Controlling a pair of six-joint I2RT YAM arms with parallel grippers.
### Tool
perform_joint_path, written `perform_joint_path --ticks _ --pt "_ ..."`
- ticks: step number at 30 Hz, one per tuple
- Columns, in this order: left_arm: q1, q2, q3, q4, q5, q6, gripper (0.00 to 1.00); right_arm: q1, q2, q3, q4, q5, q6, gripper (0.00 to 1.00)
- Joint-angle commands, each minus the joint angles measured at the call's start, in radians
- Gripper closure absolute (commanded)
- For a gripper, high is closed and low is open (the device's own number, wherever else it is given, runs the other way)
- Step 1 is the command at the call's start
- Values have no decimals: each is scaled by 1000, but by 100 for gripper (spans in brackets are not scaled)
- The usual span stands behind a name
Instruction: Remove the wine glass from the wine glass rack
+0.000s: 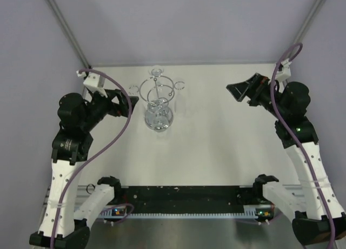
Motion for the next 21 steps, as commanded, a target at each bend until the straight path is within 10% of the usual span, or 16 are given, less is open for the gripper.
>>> perform_joint_path --ticks 1,11,21 --pt "-1 -6 -10 67 110 18 2 -5 -79 -89 140 -67 -55 1" --pt "-8 63 -151 379 252 -38 2 24 7 27 19 -168 -70 3" --pt "-148 235 -185 600 65 28 4 178 -39 -10 -77 -59 -138 4"
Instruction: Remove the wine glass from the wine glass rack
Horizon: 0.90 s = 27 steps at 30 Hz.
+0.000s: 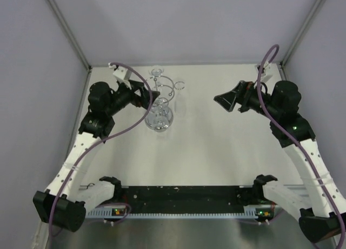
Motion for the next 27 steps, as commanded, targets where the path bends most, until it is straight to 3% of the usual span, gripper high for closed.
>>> perform_joint_path --ticks 1,13,19,22,27 --pt "-60 51 15 170 -104 51 5 66 -51 -14 -26 41 -42 4" --pt "-172 155 -94 374 -318 157 6 129 -82 -62 -32 26 -66 4" --pt "-190 170 -143 464 -373 169 11 132 -89 -76 -29 17 -68 4" --pt "-193 184 -151 483 -388 193 19 135 -86 -82 -26 18 -69 5" --pt "-195 196 -160 513 -367 195 40 141 -79 -88 -21 15 -68 5"
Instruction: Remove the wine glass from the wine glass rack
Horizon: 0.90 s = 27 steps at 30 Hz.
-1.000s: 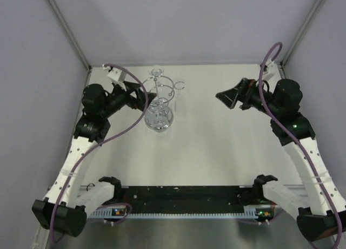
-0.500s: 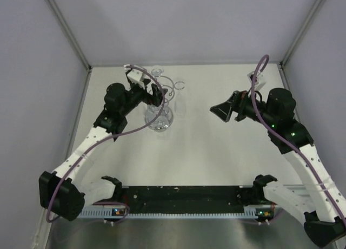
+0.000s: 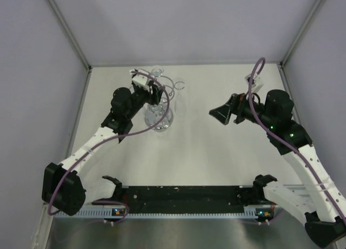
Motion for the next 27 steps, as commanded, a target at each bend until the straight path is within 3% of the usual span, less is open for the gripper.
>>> perform_joint_path --ticks 1,16,19,22,23,27 --pt "-6 15 -6 104 -3 18 42 22 -8 -2 37 -13 -12 5" --pt "-11 57 -23 196 15 6 61 40 -6 -26 35 -10 -21 6" --pt "-14 63 -22 203 14 6 74 40 -6 -27 35 -8 -21 7" --pt "-14 64 -22 206 12 4 79 40 -6 -30 37 -10 -23 6" --pt "-15 66 -22 206 6 4 94 40 -8 -33 35 -10 -23 6" --pt "-15 63 -32 222 6 4 100 43 -4 -39 37 -10 -23 7"
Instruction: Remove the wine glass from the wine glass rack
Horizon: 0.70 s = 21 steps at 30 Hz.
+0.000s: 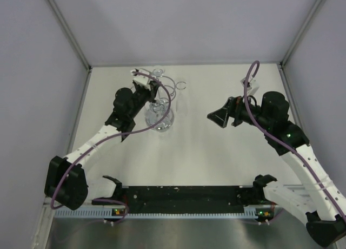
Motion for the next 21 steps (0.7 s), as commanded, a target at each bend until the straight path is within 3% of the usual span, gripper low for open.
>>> perform_joint_path --ticks 1,21 --pt "-10 2 -16 86 27 -6 100 17 -4 -6 36 -6 -16 7" --pt "-74 6 73 122 30 -80 100 36 -8 13 1 15 -31 8"
